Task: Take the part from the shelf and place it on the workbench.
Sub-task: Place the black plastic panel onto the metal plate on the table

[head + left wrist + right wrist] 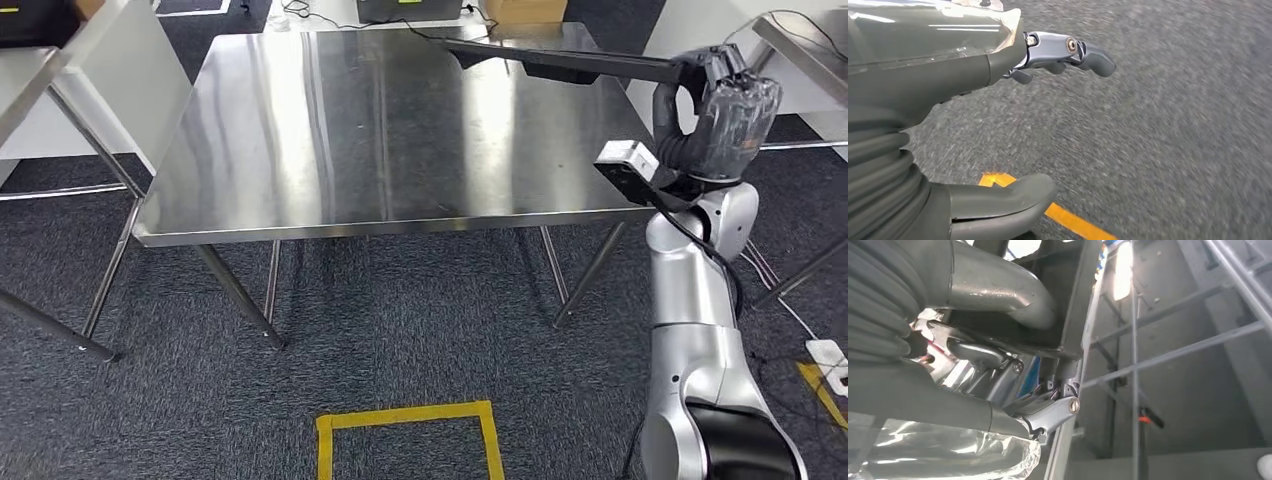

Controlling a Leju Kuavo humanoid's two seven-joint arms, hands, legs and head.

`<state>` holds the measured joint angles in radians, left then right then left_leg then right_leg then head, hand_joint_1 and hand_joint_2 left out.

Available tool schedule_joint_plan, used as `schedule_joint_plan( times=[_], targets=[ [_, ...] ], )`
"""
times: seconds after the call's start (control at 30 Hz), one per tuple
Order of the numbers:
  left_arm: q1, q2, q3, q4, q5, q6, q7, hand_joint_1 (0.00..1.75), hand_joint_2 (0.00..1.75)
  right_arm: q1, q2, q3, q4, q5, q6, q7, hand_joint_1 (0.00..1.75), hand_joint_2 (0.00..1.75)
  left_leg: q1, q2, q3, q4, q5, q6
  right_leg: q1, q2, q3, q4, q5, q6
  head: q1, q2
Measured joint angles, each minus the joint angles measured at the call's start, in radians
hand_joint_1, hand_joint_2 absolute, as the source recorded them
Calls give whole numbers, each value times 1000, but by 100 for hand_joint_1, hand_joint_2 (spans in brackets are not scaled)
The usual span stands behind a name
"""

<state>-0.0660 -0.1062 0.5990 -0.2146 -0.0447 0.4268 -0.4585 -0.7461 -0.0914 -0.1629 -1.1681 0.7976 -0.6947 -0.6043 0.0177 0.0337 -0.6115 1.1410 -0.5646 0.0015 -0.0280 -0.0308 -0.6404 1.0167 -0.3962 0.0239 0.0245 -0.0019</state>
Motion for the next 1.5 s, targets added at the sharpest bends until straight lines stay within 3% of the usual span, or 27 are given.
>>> schedule_joint_plan(
  times=[0.07,0.1,0.13,0.17,0.23,0.3,0.4,0.53,0.7,1.03,1.23,1.37,1.43,1.5],
  targets=[
    [5,1,2,0,2,-1,1,0,175,-12,19,-13,25,19,0,-18,175,175,1,-33,-72,131,-53,0,7,17,0,0,-1,-9,-2,0],
    [8,1,2,0,3,-2,1,0,175,-14,27,-18,35,25,0,-22,175,175,1,-37,-98,168,-58,0,9,26,0,1,-2,-10,-3,0],
    [10,1,2,1,3,-3,1,0,175,-16,33,-22,44,31,0,-25,175,175,2,-37,-107,171,-43,1,11,33,1,1,-2,-10,-3,0],
    [11,1,3,1,3,-4,1,0,175,-20,38,-25,52,34,0,-27,175,175,2,-37,-96,132,-9,3,12,40,2,2,-2,-10,-3,0],
    [11,1,3,1,3,-5,2,0,175,-31,46,-30,65,39,0,-30,175,175,3,-39,-42,2,64,7,14,48,2,5,-3,-7,-4,0],
    [11,0,3,1,3,-6,1,0,175,-47,50,-36,77,43,0,-32,175,175,3,-40,-8,-77,95,12,23,53,-2,11,-5,-4,-2,0],
    [12,-3,6,1,2,-8,0,0,175,-64,54,-48,93,54,0,-40,175,175,-4,-40,-3,-86,99,16,32,55,-5,11,-6,-1,0,0],
    [12,-3,11,1,-5,-11,-1,0,175,-72,61,-65,106,65,0,-47,175,175,-12,-44,-2,-86,100,26,31,52,-2,6,-3,4,0,0],
    [12,-3,12,1,-11,-20,-3,0,175,-72,64,-68,114,66,0,-34,175,175,-14,-43,-3,-86,99,29,29,52,-1,3,-1,7,0,0],
    [12,-3,13,1,-26,-22,1,0,175,-66,19,30,130,44,0,41,175,175,-13,-42,-2,-86,98,30,29,52,-2,3,-1,13,0,0],
    [12,-1,12,1,-31,-23,8,0,175,-54,-2,69,132,37,0,59,175,175,-15,-42,-3,-86,96,33,19,52,-2,2,-1,14,0,0],
    [12,0,12,1,-35,-23,9,0,175,-49,-11,84,131,37,0,61,175,175,-14,-41,1,-92,96,42,19,53,-2,-1,-2,22,0,0],
    [11,-2,12,1,-38,-24,9,0,175,-48,-17,88,129,37,0,62,175,175,-6,-37,16,-108,101,52,22,49,-16,30,-17,25,0,0],
    [11,-3,12,1,-39,-25,9,0,175,-46,-23,91,128,37,0,64,175,175,0,-33,29,-119,103,58,18,45,-66,135,-57,22,1,0]
  ],
)
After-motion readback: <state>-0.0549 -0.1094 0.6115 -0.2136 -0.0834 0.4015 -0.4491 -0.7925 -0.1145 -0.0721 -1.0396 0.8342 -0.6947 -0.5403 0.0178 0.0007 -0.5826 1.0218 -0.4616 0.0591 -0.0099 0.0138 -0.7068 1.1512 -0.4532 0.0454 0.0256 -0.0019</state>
